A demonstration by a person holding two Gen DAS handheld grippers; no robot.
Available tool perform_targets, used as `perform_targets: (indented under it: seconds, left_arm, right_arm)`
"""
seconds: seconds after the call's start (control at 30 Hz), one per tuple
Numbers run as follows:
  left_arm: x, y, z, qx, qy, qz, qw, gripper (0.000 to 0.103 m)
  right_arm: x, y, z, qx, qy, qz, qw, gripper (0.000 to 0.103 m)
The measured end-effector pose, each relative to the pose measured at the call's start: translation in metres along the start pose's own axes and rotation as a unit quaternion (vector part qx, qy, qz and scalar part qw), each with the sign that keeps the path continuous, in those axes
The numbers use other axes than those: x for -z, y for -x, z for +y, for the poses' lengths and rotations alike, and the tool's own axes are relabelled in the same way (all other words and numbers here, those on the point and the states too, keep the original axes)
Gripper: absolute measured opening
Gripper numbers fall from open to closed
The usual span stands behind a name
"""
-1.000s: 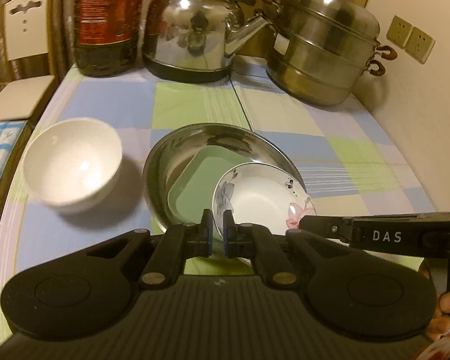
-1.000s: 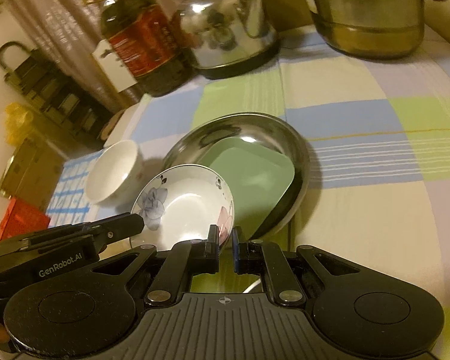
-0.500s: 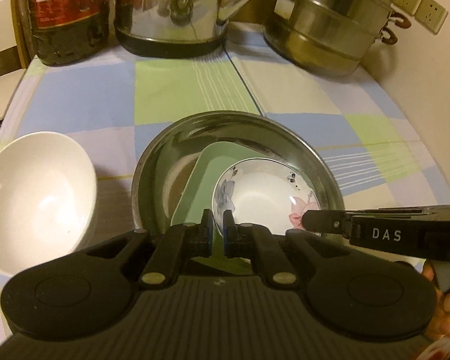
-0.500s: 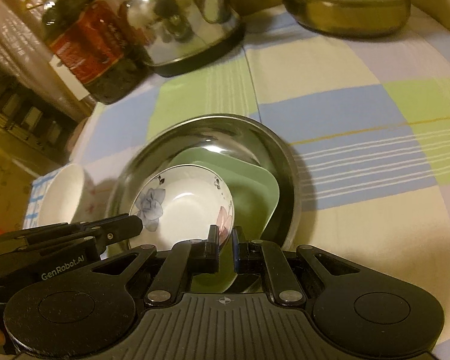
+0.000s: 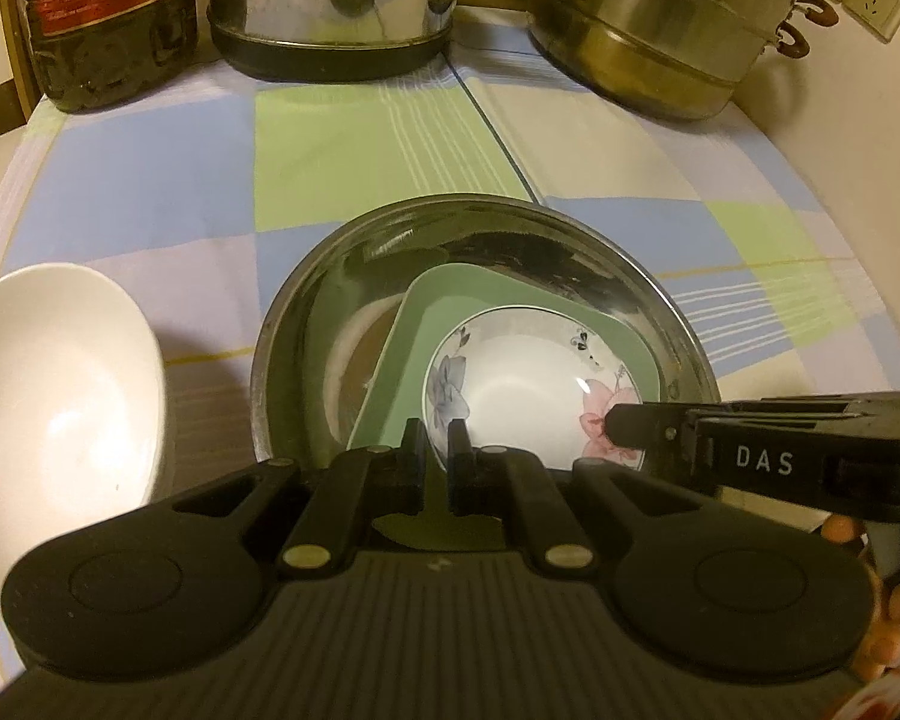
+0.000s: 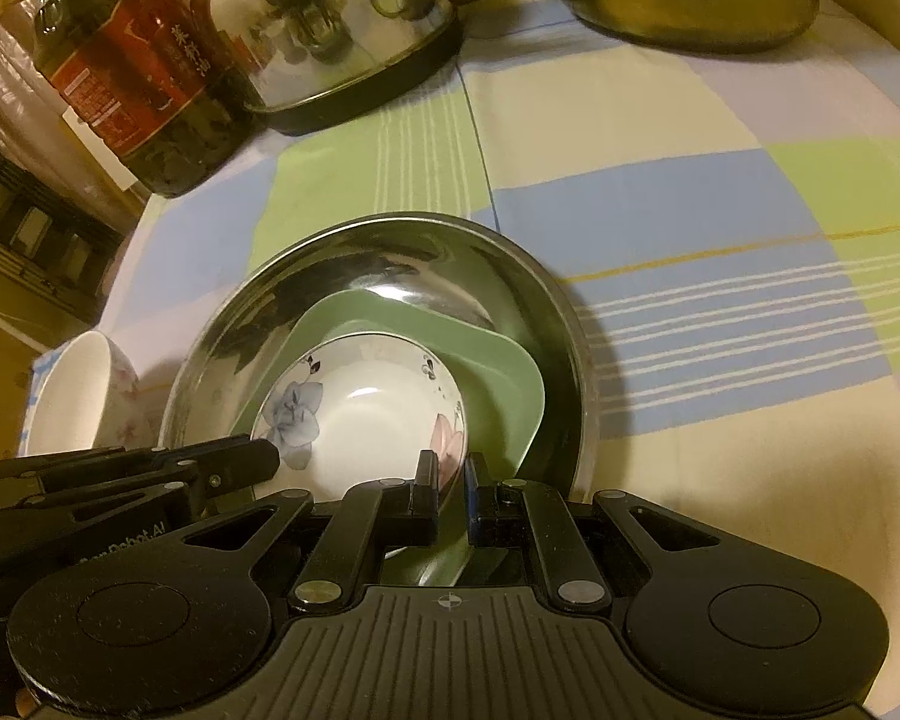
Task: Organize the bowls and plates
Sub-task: 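Carry the floral dish onto the green tray and open the left gripper, then withdraw the left gripper from the stacked plate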
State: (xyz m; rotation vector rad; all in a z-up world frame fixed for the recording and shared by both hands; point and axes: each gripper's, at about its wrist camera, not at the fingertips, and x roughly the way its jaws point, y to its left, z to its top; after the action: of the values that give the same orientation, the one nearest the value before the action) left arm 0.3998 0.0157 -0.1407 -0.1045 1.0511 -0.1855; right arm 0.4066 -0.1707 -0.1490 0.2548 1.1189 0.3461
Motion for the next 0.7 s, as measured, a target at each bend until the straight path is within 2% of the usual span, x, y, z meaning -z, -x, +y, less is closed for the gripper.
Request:
perform_targets:
  seconds: [0.2,0.27,0.3,0.33,0.53,0.7]
  left_arm:
    - [-0.001,0.003,-0.003,-0.012,-0.011,-0.003,0.9999,0.009]
    - [-0.002,0.007,-0.004,-0.01,-0.011,-0.008,0.9999,0.009]
    - [-0.002,0.009,-0.004,-0.009,-0.01,-0.01,0.9999,0.009]
    - [-0.002,0.012,-0.004,-0.007,-0.01,-0.013,0.9998,0.01]
    - [0.005,0.041,-0.009,0.007,-0.006,-0.031,0.9995,0.015]
    - [0.024,0.073,-0.019,0.008,-0.007,-0.043,0.999,0.021]
  right_arm:
    - [0.0,0.009,0.005,0.011,0.008,-0.029,0.999,0.013]
    - [0.0,0.015,0.004,0.009,0.006,-0.04,0.999,0.027]
    - [0.0,0.018,0.005,0.007,0.005,-0.046,0.999,0.041]
    - [0.001,0.023,0.005,0.003,0.005,-0.054,0.999,0.048]
    - [0.008,0.051,0.007,-0.01,-0.006,-0.08,0.997,0.048]
    - [0.026,0.078,0.006,-0.025,-0.018,-0.087,0.996,0.051]
